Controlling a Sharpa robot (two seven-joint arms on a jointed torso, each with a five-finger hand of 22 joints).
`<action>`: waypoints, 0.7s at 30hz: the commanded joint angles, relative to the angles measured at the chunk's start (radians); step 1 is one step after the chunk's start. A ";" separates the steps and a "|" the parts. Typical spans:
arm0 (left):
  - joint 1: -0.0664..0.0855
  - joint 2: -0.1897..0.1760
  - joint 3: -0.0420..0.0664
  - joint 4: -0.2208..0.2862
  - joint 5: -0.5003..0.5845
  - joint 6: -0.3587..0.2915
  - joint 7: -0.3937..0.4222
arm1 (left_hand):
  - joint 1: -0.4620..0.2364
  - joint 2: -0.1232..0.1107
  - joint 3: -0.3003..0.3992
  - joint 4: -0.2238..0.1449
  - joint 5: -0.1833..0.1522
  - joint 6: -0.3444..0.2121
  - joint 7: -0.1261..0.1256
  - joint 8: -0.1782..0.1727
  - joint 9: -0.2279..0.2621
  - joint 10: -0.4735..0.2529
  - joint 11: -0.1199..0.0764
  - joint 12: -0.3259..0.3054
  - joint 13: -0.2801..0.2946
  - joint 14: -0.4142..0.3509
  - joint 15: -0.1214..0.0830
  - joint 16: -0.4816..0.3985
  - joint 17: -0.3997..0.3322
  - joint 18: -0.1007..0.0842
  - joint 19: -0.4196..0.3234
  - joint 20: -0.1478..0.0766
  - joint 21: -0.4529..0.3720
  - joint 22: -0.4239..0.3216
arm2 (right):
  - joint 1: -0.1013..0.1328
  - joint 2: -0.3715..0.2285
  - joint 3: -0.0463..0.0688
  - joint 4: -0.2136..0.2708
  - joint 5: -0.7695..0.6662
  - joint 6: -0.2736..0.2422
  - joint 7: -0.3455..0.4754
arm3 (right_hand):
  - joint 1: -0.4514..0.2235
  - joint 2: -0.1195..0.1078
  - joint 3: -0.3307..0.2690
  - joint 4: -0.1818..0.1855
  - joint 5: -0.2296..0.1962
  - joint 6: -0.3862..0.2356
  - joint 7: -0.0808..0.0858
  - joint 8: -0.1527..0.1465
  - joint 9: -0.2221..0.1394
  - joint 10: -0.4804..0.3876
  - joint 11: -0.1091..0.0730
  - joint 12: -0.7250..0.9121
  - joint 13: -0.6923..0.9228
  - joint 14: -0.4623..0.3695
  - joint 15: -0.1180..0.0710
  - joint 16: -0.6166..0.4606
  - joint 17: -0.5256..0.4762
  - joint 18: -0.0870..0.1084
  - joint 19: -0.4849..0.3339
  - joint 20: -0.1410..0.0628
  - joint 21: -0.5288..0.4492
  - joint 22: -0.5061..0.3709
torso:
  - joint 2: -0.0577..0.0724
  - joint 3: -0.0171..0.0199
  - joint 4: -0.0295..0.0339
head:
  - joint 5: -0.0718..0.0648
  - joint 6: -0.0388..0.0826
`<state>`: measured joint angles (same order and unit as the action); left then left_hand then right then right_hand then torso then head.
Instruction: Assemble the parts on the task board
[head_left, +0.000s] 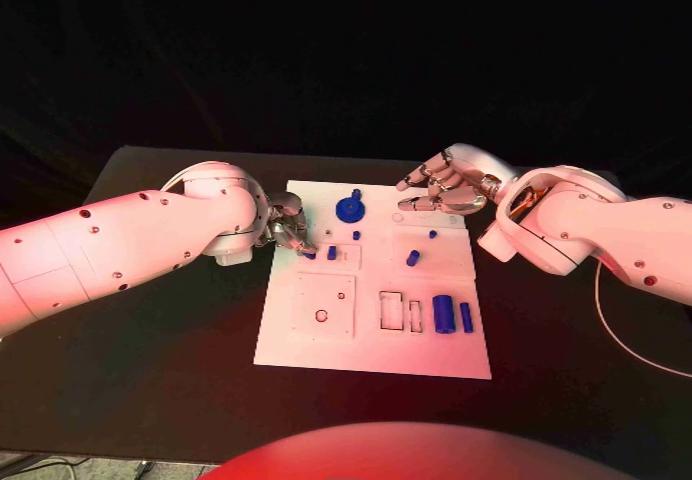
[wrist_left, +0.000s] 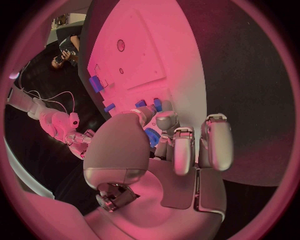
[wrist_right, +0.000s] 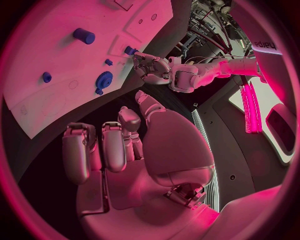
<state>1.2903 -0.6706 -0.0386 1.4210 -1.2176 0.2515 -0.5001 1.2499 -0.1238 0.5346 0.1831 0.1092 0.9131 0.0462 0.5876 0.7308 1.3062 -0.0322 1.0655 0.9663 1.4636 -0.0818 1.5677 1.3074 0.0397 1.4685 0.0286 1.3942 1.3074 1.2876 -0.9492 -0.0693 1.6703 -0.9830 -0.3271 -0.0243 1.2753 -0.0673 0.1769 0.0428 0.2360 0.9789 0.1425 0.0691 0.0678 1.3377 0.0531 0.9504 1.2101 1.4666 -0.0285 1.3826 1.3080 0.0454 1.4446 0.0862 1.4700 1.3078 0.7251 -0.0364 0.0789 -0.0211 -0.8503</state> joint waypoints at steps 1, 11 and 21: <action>-0.005 0.006 -0.003 0.001 -0.002 0.030 -0.002 | 0.010 -0.003 0.127 -0.119 0.004 0.006 -0.006 0.004 0.001 0.010 0.001 0.006 0.001 0.107 -0.004 0.003 0.263 0.006 0.022 -0.003 0.005 0.129 | -0.001 0.001 0.000 0.001 -0.001 0.013 0.008 | 0.002 0.010 -0.003 0.004 0.005 0.002 0.003 -0.001 0.001 -0.009 0.001 -0.006 -0.001 0.054 0.007 -0.005 0.033 0.008 -0.008 0.000 -0.006 0.030 | 0.000 0.0003 0.0002 | 0.002 0.000; -0.005 0.024 -0.003 -0.003 0.015 0.004 -0.004 | -0.012 0.000 0.138 -0.109 0.003 0.016 -0.008 0.006 0.002 0.019 0.000 0.011 0.007 0.107 -0.004 0.003 0.263 0.004 0.026 -0.004 0.012 0.135 | -0.001 0.002 0.000 0.000 -0.001 0.014 0.007 | 0.002 0.010 -0.003 0.004 0.005 0.002 0.003 -0.001 0.001 -0.009 0.001 -0.006 -0.001 0.054 0.007 -0.005 0.033 0.008 -0.008 0.000 -0.006 0.030 | 0.000 0.0011 -0.0011 | 0.003 -0.001; -0.005 0.037 -0.003 -0.014 0.032 0.016 -0.018 | -0.084 -0.016 0.105 -0.088 0.000 0.053 -0.024 0.012 0.001 0.046 -0.012 0.036 0.031 0.107 -0.012 0.003 0.263 -0.001 0.036 -0.009 0.031 0.153 | -0.001 0.003 0.000 -0.002 0.002 0.012 0.009 | 0.002 0.010 -0.003 0.004 0.005 0.002 0.003 -0.001 0.001 -0.009 0.001 -0.006 -0.001 0.054 0.007 -0.005 0.033 0.008 -0.008 0.000 -0.006 0.030 | 0.000 0.0018 -0.0013 | 0.001 -0.001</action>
<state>1.2910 -0.6403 -0.0386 1.4043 -1.2086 0.2485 -0.5142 1.1686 -0.1417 0.6135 0.1281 0.1062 0.9453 0.0385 0.5965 0.7333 1.3470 -0.0444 1.0987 0.9977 1.4676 -0.0858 1.5677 1.3073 0.0397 1.4649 0.0251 1.4239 1.3074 1.2874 -0.9474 -0.0694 1.6689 -0.9816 -0.3257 -0.0238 1.2754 -0.0674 0.1769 0.0428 0.2360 0.9789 0.1425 0.0691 0.0678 1.3377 0.0532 0.9504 1.2102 1.4665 -0.0285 1.3826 1.3078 0.0454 1.4446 0.0862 1.4700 1.3076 0.7250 -0.0346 0.0777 -0.0191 -0.8516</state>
